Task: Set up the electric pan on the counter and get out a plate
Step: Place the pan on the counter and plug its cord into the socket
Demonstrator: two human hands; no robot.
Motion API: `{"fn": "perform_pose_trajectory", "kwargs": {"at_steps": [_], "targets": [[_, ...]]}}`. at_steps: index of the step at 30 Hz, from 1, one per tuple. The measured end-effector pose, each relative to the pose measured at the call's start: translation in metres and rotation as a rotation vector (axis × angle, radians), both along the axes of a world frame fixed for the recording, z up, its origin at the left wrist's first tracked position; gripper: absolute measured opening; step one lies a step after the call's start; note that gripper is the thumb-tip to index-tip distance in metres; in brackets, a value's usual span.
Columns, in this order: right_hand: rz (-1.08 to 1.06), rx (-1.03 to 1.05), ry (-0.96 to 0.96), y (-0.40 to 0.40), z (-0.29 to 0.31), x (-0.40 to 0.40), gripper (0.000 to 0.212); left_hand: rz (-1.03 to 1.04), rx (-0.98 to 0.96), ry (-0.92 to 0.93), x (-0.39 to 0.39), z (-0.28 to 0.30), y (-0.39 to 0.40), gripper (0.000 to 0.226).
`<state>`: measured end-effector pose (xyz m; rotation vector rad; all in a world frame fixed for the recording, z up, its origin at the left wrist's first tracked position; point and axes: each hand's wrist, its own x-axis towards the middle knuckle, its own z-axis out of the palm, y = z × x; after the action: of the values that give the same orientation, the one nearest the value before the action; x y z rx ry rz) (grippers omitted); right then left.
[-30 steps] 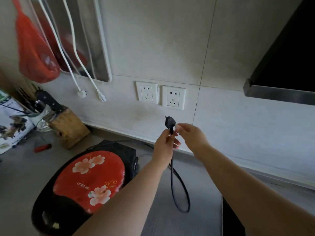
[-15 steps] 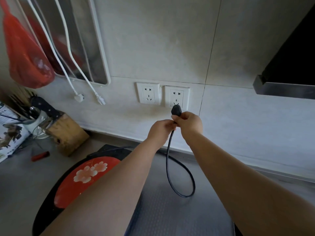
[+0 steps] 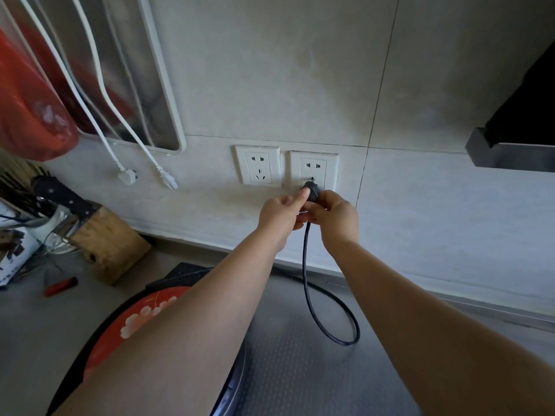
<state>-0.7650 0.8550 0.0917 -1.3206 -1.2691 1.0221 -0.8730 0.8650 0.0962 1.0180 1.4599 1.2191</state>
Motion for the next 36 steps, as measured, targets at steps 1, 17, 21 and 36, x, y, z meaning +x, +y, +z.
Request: {"fn": "perform_pose_trajectory", "kwargs": {"at_steps": [1, 17, 21, 36], "targets": [[0.012, -0.004, 0.015, 0.002, -0.001, -0.001, 0.008, 0.002, 0.006, 0.000, -0.002, -0.002, 0.001, 0.044], [-0.106, -0.043, 0.133, 0.007, -0.012, -0.011, 0.020, -0.028, 0.075, 0.092, -0.006, -0.001, 0.007, 0.038], [-0.246, -0.105, 0.157, 0.008, -0.012, -0.016, 0.028, -0.016, 0.080, 0.076, -0.006, -0.002, 0.009, 0.045], [-0.209, -0.120, 0.180, 0.012, 0.000, -0.010, 0.023, 0.131, 0.092, 0.112, -0.001, 0.005, 0.012, 0.045]]}}
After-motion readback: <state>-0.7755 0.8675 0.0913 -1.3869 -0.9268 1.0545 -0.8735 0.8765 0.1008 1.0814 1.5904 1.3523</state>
